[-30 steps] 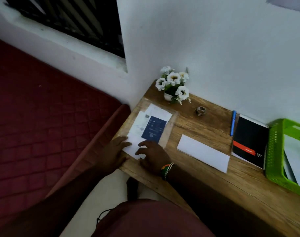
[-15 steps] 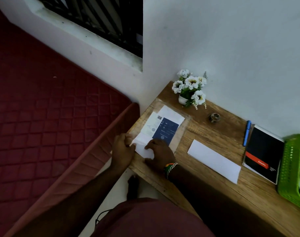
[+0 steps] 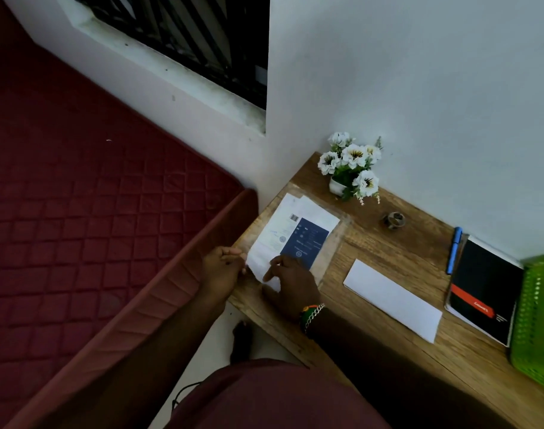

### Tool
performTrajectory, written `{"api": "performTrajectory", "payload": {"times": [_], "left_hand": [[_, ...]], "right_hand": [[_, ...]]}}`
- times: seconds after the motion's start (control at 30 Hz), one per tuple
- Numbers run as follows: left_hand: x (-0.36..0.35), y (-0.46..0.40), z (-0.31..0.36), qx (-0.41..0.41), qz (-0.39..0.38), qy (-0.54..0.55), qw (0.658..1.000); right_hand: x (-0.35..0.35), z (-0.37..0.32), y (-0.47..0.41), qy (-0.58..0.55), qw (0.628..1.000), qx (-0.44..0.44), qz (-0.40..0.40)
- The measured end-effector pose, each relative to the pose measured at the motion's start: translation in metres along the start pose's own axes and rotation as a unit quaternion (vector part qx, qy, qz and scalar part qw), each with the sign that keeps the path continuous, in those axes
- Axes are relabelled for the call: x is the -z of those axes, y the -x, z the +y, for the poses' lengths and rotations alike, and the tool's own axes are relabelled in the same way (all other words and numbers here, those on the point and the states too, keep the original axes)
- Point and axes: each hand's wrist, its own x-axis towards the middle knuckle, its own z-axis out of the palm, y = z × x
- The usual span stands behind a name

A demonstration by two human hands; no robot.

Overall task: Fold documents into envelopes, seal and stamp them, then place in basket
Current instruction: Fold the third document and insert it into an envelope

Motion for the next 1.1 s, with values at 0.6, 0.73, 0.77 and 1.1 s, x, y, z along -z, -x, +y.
{"api": "performTrajectory", "payload": {"times": [0.6,0.73,0.77,1.1], "left_hand": [[-0.061,0.041,0.059,-0.465,-0.107,-0.294,0.828],[-0.092,0.048,0.098,-0.483,-0.158,-0.368,0.779],[-0.105,0.050,0.103,-0.486,-0.167,-0.394,0.762],[-0.179,0.061,0.094,-0.600,-0.253,-0.498,0.573]], "right_hand": [[0.122,-0.005,0.042,-0.564,0.806,-0.104,0.147],[0.143,0.021,0.060,-0.565,0.780,-0.164,0.211],[0.147,0.027,0.064,-0.557,0.778,-0.174,0.231],[0.145,0.106,0.108,-0.369,0.818,-0.280,0.341]]}}
